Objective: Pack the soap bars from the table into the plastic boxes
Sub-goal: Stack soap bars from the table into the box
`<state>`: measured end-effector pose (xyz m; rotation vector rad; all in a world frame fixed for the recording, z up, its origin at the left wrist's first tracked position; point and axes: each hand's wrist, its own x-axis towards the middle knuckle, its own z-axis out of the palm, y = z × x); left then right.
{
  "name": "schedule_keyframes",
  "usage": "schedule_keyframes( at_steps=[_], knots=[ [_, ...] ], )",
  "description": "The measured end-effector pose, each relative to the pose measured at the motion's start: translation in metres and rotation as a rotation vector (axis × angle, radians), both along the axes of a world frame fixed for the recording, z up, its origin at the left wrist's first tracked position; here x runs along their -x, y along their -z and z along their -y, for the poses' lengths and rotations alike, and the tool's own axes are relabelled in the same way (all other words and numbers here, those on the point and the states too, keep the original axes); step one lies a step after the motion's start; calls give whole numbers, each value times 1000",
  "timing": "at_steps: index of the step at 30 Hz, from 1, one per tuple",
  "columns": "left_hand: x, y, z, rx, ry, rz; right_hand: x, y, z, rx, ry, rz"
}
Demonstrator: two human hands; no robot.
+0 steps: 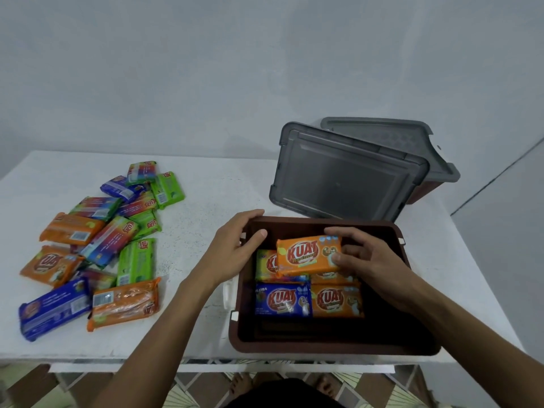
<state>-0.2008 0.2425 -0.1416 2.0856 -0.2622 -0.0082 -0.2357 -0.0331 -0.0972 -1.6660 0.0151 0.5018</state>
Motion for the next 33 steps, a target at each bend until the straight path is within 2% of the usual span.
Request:
schedule_keyframes(
  at_steps=[13, 20, 33],
  knots=[
    [3, 4, -1, -53, 7, -53, 18, 36, -26, 206, -250, -82],
    [3, 5, 0, -39, 5, -67, 16, 47, -44, 517, -357, 0],
    [2, 6, 1, -24, -12, -66, 8, 45, -51, 825, -534, 235]
  ],
)
